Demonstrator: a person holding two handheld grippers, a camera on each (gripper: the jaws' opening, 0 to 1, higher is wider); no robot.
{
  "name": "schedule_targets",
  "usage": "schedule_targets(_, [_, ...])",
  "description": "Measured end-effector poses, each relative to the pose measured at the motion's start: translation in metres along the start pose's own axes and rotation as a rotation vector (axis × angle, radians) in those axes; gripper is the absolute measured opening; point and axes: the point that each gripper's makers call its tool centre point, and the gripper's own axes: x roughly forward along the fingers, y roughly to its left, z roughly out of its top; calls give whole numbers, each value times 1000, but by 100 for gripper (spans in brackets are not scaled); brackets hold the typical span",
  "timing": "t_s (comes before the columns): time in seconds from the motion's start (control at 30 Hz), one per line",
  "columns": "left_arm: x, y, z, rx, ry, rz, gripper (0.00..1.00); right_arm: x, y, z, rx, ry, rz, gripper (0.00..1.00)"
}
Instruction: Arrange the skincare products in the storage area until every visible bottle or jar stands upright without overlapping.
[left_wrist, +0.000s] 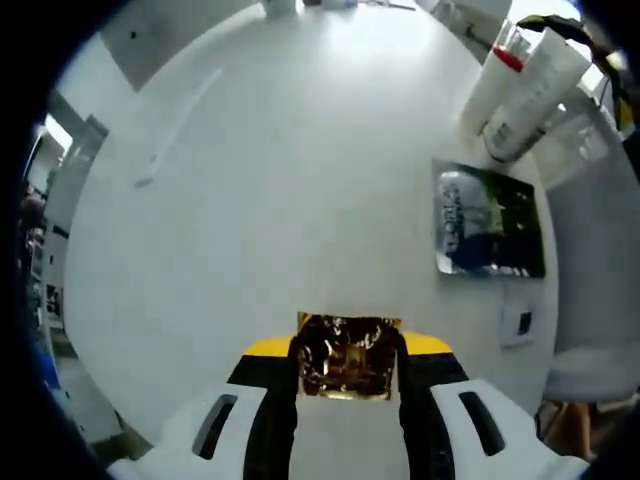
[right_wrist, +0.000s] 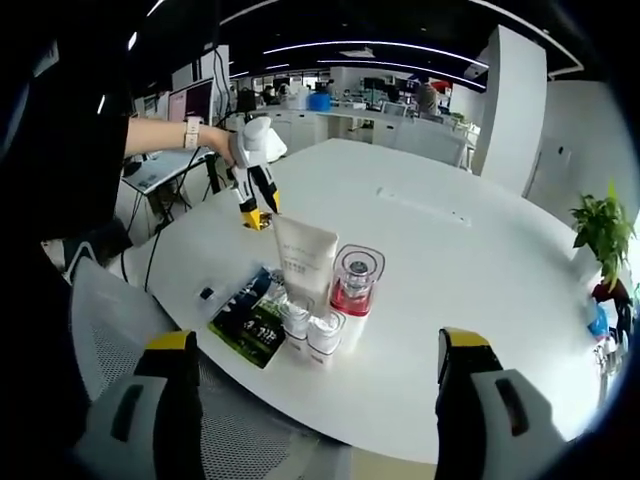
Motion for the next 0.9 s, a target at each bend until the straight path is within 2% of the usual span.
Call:
schedule_targets(0.17, [1,-3,-4,4,13,1,36,-3,2,1,-6,-10,-3,99])
schedule_targets(0.9, [0,-34,2,5,8,0,36,-13,7,2,-30,-40,-1,99])
